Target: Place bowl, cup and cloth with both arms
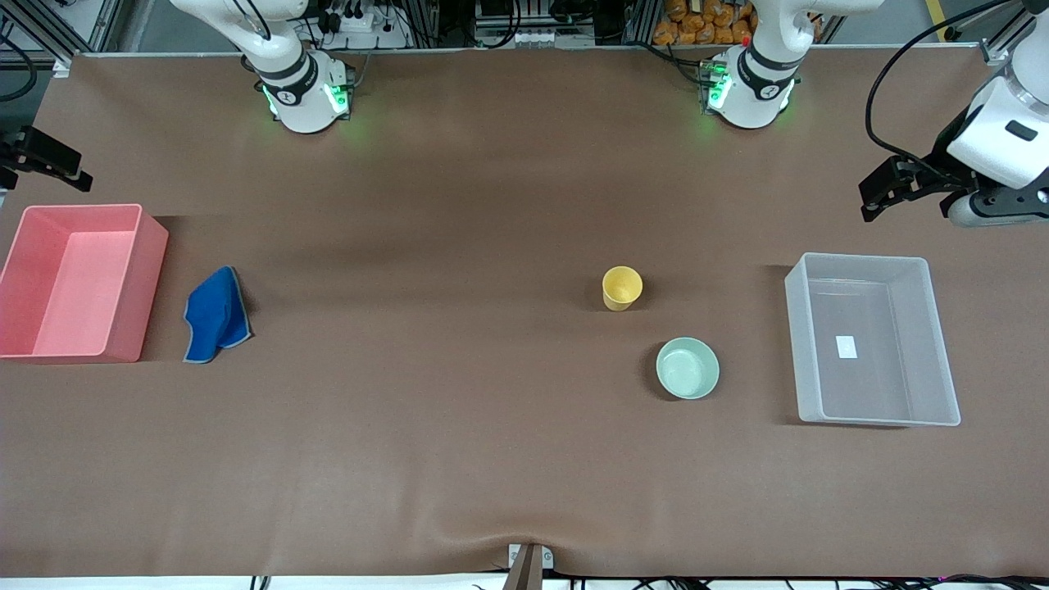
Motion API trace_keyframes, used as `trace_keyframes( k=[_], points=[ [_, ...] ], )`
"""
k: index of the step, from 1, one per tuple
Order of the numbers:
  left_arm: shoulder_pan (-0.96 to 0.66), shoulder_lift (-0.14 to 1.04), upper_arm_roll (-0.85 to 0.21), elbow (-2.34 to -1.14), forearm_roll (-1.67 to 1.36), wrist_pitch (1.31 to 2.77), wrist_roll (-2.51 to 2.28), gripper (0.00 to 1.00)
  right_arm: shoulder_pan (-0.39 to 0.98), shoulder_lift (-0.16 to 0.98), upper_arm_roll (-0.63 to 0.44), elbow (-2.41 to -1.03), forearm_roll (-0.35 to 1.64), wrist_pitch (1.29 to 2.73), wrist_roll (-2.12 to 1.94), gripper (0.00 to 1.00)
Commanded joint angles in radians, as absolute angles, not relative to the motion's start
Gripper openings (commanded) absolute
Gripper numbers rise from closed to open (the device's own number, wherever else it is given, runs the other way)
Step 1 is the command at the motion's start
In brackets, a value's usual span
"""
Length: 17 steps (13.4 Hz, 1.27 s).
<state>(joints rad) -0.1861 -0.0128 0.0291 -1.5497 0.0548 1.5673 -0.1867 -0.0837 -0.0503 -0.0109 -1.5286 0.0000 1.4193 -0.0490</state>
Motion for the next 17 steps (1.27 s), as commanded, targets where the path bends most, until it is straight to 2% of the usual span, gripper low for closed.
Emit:
trace_keyframes(
  k=[1, 12, 17],
  points=[
    [-0.187, -0.025, 0.031, -1.546, 0.046, 1.549, -0.175, 1.00, -0.083, -0.043, -0.014, -1.509, 0.005, 1.413, -0.054, 1.00],
    [-0.196, 0.031, 0.009, -1.549, 0.037, 1.586, -0.207, 1.00, -0.083, -0.043, -0.014, -1.509, -0.006, 1.413, -0.055, 1.00],
    [-0.192, 0.038, -0.012, -1.702, 0.037, 1.736, -0.210, 1.00, -0.089, -0.043, -0.015, -1.508, -0.012, 1.410, -0.061, 1.00]
  ],
)
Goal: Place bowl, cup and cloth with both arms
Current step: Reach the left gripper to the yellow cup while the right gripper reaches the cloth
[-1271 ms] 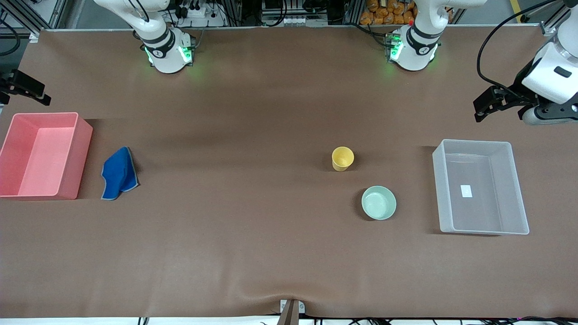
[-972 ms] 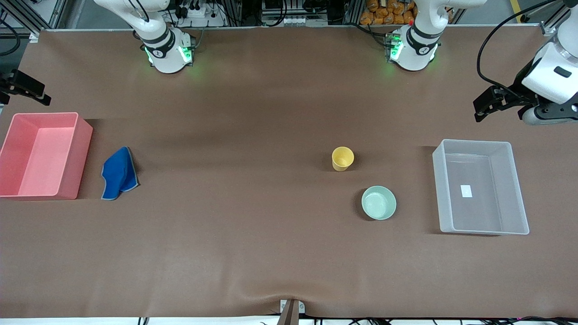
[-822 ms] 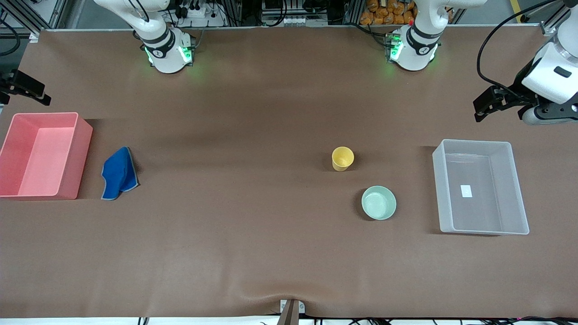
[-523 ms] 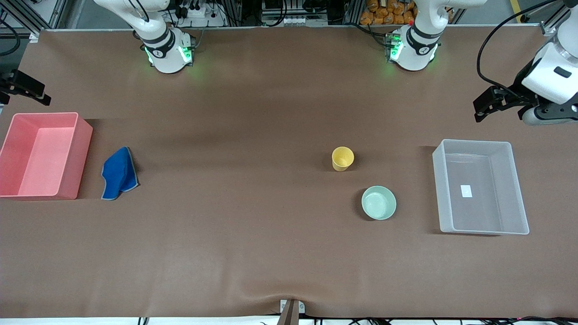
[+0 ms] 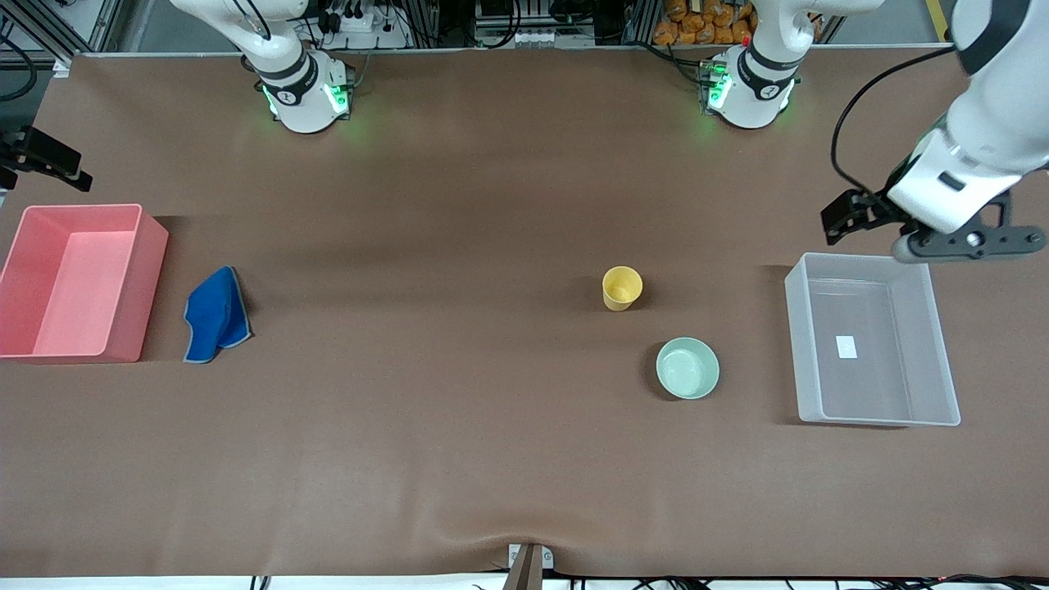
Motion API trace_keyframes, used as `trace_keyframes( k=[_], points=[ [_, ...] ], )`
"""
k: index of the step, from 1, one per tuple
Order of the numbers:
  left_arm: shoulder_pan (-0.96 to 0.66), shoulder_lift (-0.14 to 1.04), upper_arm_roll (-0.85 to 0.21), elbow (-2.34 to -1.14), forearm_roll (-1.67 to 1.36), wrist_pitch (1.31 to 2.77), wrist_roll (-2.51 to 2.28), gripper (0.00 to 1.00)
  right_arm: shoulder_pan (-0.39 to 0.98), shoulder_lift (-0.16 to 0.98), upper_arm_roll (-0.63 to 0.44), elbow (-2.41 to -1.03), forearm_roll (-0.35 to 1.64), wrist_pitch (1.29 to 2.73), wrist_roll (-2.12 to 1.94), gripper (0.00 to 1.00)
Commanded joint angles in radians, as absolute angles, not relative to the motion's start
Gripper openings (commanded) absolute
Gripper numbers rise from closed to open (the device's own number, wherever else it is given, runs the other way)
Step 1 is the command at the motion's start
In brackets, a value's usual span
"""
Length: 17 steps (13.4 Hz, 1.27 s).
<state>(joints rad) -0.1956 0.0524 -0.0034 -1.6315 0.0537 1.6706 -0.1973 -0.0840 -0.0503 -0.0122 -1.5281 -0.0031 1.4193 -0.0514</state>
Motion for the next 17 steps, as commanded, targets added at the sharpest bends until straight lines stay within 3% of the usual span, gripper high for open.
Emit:
trace_keyframes(
  k=[1, 3, 7, 12, 17],
  points=[
    [-0.195, 0.044, -0.014, -1.742, 0.037, 1.782, -0.216, 1.00, -0.092, -0.043, -0.017, -1.506, -0.012, 1.410, -0.060, 1.00],
    [-0.198, 0.055, -0.031, -1.801, 0.035, 1.854, -0.267, 1.00, -0.089, -0.023, -0.017, -1.509, -0.002, 1.414, -0.058, 1.00],
    [-0.196, 0.107, -0.178, -1.863, 0.035, 1.928, -0.388, 1.00, -0.055, 0.101, -0.014, -1.506, -0.023, 1.431, -0.057, 1.00],
    [-0.199, 0.133, -0.291, -2.097, 0.035, 2.225, -0.515, 1.00, -0.083, 0.218, -0.018, -1.516, -0.057, 1.525, -0.049, 1.00],
    [-0.247, 0.282, -0.316, -2.102, 0.038, 2.348, -0.629, 1.00, -0.103, 0.291, -0.020, -1.537, -0.057, 1.548, -0.049, 1.00]
  ],
)
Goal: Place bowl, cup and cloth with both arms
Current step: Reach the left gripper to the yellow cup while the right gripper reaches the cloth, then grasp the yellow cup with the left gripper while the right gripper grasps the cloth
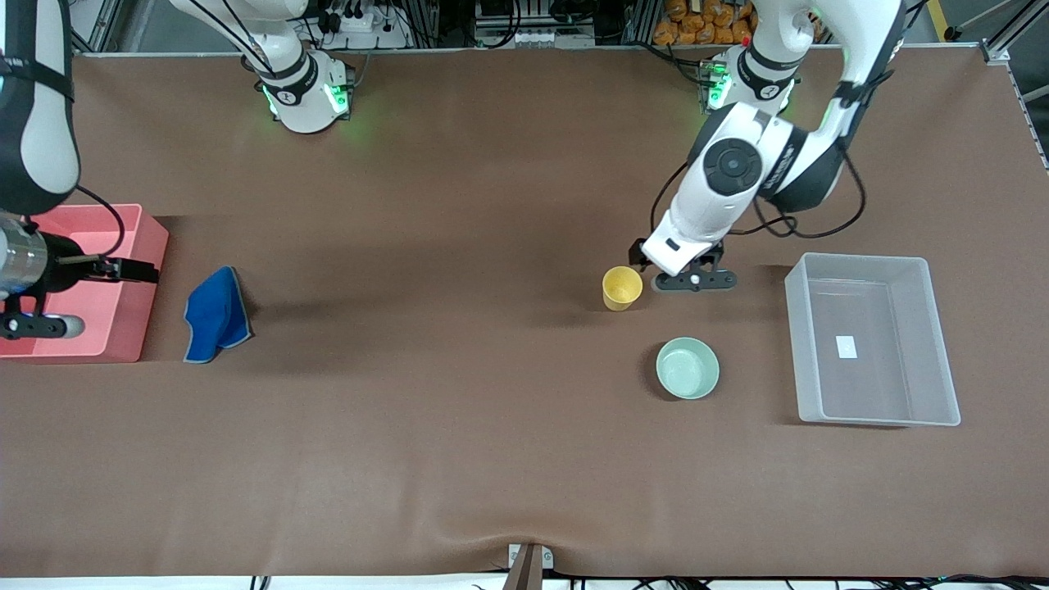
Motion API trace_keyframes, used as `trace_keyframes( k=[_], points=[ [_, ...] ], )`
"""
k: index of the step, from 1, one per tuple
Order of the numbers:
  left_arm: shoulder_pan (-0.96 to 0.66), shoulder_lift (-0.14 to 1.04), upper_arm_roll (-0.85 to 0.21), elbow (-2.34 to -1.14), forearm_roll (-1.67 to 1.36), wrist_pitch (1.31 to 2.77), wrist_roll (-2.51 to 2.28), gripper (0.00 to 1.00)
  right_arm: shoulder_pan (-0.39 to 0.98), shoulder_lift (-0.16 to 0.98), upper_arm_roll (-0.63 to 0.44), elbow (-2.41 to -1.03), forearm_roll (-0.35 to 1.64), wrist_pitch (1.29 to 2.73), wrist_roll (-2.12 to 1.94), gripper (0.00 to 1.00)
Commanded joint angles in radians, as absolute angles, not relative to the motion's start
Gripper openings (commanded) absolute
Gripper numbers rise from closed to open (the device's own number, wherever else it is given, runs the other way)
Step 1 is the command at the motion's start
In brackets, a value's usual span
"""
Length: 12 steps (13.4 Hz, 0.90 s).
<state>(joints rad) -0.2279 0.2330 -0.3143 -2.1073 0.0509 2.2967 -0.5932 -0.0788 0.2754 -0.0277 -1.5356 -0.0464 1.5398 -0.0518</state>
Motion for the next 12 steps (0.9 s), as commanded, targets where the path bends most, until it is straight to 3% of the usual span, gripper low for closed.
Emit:
trace_keyframes(
  k=[1, 4, 6, 8, 11, 12],
  points=[
    [-0.252, 0.307, -0.316, -2.100, 0.038, 2.368, -0.640, 1.00, -0.112, 0.301, -0.020, -1.552, -0.057, 1.569, -0.049, 1.00],
    [-0.250, 0.368, -0.316, -2.086, 0.038, 2.408, -0.640, 0.99, -0.114, 0.333, -0.020, -1.615, -0.057, 1.664, -0.049, 1.00],
    [-0.247, 0.394, -0.316, -2.079, 0.047, 2.410, -0.640, 0.88, -0.110, 0.377, -0.020, -1.618, -0.060, 1.689, -0.049, 1.00],
    [-0.247, 0.411, -0.316, -2.079, 0.049, 2.410, -0.640, 0.50, -0.101, 0.408, -0.020, -1.618, -0.086, 1.758, -0.051, 1.00],
    [-0.244, 0.419, -0.316, -2.071, 0.049, 2.410, -0.641, 0.04, -0.069, 0.477, -0.020, -1.617, -0.136, 1.847, -0.051, 1.00],
    [-0.241, 0.419, -0.316, -2.071, 0.049, 2.410, -0.641, 0.00, -0.061, 0.495, -0.020, -1.615, -0.138, 1.856, -0.051, 1.00]
  ],
)
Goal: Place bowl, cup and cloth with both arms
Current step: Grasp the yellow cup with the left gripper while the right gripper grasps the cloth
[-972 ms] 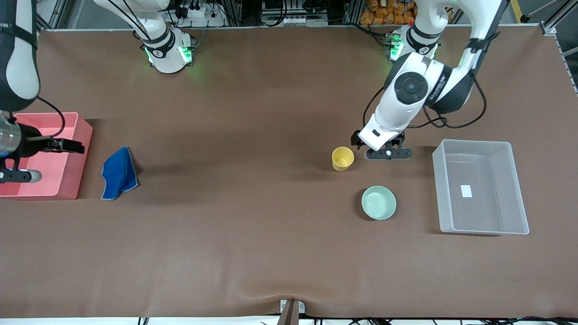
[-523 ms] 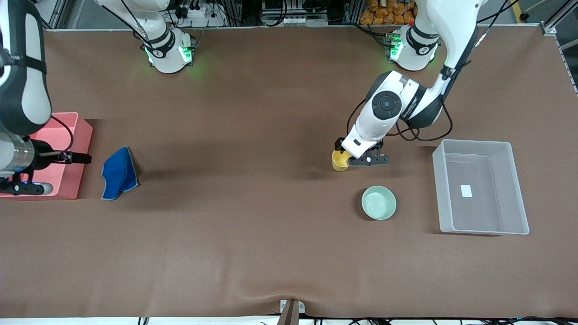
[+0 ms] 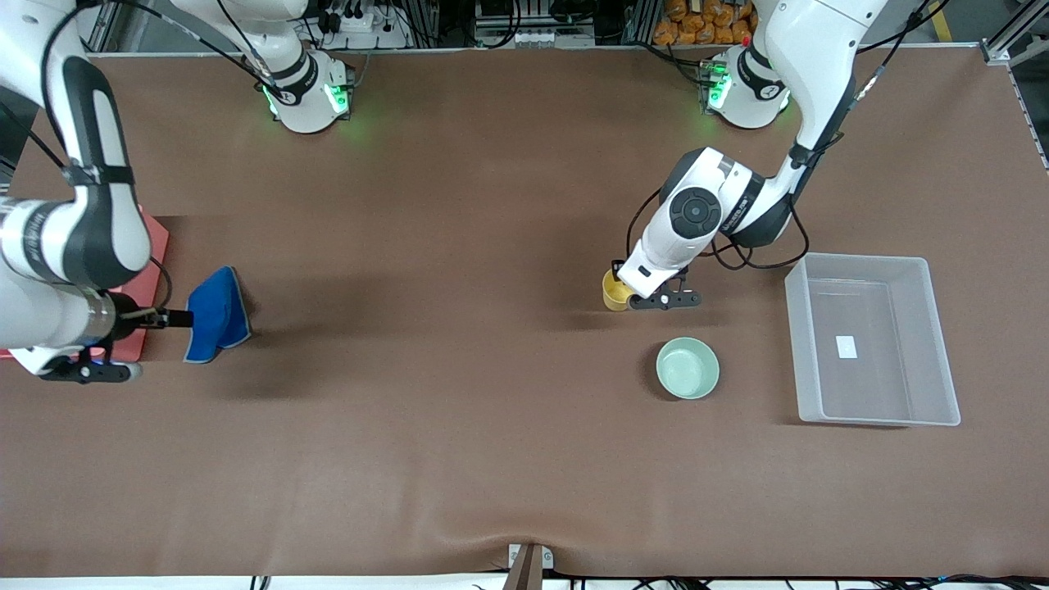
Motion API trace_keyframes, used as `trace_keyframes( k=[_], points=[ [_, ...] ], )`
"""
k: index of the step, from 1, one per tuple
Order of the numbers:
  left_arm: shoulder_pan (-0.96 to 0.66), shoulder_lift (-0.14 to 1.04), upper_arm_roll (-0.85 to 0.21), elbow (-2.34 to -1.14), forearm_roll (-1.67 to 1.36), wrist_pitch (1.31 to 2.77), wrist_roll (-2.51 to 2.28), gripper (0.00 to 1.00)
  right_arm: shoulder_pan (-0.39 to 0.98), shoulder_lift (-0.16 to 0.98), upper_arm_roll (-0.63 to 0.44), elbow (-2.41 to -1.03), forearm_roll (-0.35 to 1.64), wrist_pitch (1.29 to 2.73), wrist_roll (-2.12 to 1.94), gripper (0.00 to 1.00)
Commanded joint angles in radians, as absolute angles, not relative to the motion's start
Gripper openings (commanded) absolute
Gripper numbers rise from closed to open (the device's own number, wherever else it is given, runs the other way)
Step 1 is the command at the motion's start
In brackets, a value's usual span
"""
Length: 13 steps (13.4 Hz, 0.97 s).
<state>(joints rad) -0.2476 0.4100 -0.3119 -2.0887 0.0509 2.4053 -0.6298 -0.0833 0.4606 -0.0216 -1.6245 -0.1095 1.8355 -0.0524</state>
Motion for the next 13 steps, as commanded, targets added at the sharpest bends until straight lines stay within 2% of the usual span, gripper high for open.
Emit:
trace_keyframes(
  k=[1, 5, 8, 13],
  points=[
    [-0.236, 0.414, -0.316, -2.069, 0.049, 2.410, -0.637, 0.00, -0.060, 0.508, -0.020, -1.612, -0.149, 1.856, -0.051, 1.00],
    [-0.216, 0.361, -0.313, -2.051, 0.049, 2.389, -0.629, 0.00, -0.080, 0.566, -0.018, -1.626, -0.206, 1.890, -0.046, 1.00],
    [-0.149, 0.257, -0.311, -2.051, 0.052, 2.268, -0.603, 0.00, -0.092, 0.580, -0.018, -1.686, -0.199, 1.890, -0.017, 1.00],
    [0.053, 0.134, -0.313, -2.049, 0.052, 2.166, -0.406, 0.00, -0.089, 0.588, -0.017, -1.767, -0.198, 1.893, 0.026, 1.00]
  ],
)
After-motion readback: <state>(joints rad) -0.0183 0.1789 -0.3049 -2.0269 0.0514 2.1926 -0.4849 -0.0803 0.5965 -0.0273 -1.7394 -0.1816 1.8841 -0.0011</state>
